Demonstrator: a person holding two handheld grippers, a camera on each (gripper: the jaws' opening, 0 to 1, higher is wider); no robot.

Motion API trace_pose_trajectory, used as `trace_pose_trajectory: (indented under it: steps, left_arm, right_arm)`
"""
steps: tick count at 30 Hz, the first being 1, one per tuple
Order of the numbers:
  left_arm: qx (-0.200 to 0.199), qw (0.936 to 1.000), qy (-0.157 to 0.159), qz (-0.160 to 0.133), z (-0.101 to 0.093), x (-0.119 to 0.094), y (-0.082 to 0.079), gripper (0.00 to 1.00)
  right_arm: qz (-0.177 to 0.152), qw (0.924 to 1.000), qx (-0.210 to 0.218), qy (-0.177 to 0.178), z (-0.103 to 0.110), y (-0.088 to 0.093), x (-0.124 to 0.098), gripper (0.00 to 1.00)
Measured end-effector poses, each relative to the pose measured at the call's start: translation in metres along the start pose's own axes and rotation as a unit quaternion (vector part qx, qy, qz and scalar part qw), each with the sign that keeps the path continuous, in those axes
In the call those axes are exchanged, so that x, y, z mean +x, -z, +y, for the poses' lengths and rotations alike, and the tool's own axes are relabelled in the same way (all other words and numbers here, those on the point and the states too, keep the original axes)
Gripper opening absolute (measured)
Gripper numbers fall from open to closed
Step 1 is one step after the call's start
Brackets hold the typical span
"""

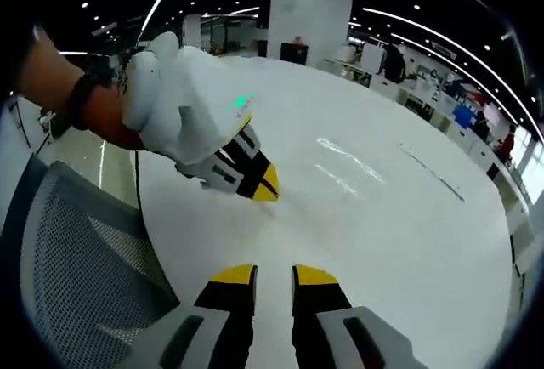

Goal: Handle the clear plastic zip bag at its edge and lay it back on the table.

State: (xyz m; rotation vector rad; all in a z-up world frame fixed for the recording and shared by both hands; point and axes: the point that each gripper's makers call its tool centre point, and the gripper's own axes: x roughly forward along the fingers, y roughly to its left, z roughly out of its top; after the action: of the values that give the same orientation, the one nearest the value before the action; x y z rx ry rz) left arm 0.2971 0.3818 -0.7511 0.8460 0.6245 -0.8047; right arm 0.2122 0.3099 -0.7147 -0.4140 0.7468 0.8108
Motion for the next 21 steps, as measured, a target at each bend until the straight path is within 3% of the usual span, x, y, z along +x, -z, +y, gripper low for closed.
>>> trace_pose_trajectory:
  steps: [7,16,21]
  left_arm:
    - [-0.007,0.9998,0.015,0.014,0.007,0.023,0.005,0.01]
    - [-0.043,0.9985,0.032,0.014,-0.011,0.013,0.008,0.08]
    - [-0.092,0.9953,0.029,0.007,-0.015,0.006,0.014,0.13]
  right_arm:
    - [0.002,0.9999,0.016,0.004,-0.005,0.006,-0.002,0.13]
    - [-0.003,0.9994,0.034,0.002,-0.016,0.009,0.01,0.13]
    - [-0.008,0.9989,0.046,0.006,-0.021,0.01,0.011,0.14]
